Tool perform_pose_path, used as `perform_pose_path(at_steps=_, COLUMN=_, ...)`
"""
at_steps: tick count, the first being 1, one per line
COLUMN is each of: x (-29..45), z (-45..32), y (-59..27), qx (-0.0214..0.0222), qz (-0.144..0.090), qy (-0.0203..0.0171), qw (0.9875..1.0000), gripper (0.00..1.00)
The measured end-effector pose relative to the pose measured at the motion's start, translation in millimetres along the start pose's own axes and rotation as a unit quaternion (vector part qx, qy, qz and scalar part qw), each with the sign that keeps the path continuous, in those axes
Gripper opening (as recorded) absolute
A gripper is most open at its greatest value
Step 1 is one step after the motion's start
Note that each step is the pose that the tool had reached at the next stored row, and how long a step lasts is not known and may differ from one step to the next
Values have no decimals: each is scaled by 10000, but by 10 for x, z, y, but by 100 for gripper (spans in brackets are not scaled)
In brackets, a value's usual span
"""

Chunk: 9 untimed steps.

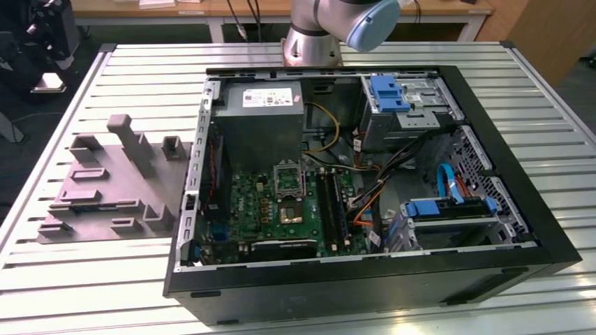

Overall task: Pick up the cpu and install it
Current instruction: 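Pick up the cpu and move it towards the insertion slot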

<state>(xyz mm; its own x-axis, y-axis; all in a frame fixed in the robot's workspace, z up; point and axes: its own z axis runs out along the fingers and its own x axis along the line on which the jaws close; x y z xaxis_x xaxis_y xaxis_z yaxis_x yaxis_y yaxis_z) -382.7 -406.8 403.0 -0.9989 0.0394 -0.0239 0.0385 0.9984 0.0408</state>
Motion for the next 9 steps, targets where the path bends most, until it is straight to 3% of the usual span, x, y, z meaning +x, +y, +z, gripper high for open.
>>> perform_pose_path(at_steps=9, x=-55, z=1, y=2, qx=0, qz=0, qy=0, qw=10000, gripper=47)
